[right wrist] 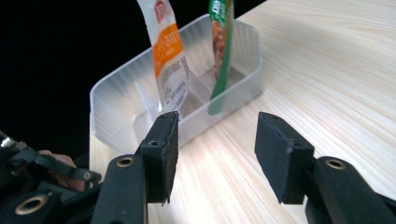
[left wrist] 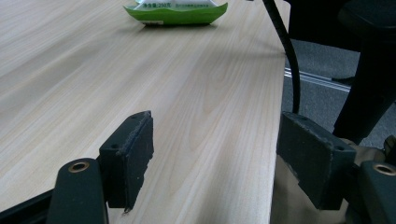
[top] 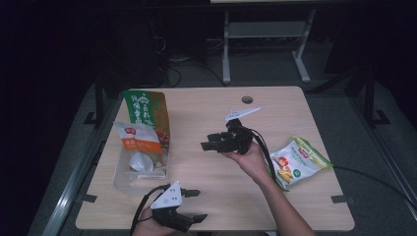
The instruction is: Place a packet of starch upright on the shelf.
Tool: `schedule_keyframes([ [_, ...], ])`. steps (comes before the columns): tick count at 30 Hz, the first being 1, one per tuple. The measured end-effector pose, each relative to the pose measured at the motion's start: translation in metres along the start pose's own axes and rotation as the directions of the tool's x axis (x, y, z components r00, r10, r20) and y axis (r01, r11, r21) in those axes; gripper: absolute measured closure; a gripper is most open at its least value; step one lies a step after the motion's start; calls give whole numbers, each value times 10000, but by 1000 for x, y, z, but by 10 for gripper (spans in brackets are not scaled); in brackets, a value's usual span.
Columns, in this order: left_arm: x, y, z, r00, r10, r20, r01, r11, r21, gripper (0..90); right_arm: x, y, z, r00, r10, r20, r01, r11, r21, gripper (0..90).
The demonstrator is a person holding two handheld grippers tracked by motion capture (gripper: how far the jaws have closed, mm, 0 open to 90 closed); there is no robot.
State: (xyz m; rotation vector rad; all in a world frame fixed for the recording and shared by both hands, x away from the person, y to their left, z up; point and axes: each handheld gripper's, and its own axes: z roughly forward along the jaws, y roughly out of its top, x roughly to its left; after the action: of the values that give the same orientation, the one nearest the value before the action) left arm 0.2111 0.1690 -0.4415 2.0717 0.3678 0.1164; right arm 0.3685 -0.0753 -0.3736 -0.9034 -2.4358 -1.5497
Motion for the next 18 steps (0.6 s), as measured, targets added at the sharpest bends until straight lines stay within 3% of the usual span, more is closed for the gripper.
schedule_keyframes([
  [9, 1, 0, -1, 10000, 24, -19, -24, 10000, -32, 270, -7, -14, -21, 9993, 57, 366, -56, 10000, -18, 465],
  [18, 1, 1, -2, 10000, 91, -42, -91, 10000, 3, 271, -17, -36, -60, 9932, 421, 1081, -411, 9991, -116, 453],
])
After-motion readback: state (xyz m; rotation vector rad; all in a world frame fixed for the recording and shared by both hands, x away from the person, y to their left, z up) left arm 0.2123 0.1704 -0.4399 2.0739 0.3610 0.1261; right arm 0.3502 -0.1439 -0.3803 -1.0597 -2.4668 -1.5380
